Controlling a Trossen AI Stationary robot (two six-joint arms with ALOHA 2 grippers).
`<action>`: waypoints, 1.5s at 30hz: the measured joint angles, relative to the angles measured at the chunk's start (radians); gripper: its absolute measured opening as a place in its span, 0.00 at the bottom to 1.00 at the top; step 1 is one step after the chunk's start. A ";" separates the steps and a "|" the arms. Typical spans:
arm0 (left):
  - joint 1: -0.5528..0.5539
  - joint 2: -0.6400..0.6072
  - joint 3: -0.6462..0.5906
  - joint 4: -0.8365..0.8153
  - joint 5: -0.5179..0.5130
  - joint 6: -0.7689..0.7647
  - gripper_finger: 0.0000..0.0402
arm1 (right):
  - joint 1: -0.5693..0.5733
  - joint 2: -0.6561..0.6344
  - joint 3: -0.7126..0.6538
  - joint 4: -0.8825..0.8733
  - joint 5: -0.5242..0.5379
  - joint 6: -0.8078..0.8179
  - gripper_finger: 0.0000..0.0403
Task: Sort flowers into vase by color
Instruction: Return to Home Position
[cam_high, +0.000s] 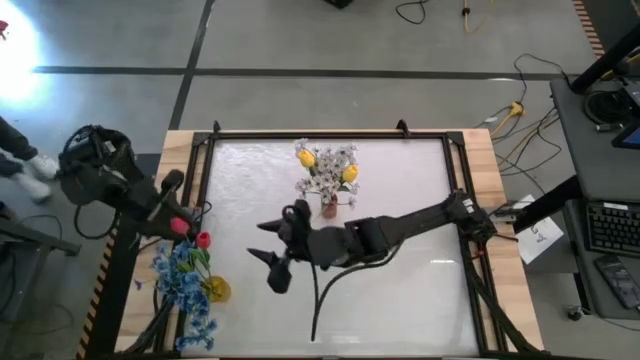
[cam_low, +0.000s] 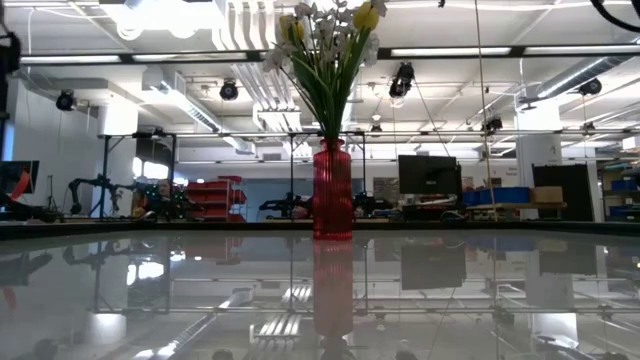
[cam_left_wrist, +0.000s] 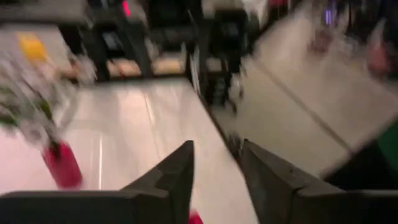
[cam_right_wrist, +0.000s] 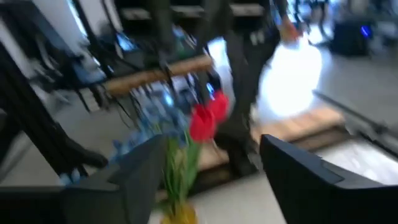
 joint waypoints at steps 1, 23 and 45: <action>0.031 -0.023 -0.028 0.061 0.005 0.034 0.27 | -0.011 0.000 -0.024 0.067 -0.019 -0.030 0.62; 0.598 -0.105 -0.357 0.525 0.293 0.182 0.00 | 0.073 -0.332 -0.539 0.389 -0.110 -0.183 0.03; 1.244 -0.029 -0.657 0.986 0.515 0.134 0.00 | 0.067 -1.007 -1.394 0.748 -0.228 -0.062 0.03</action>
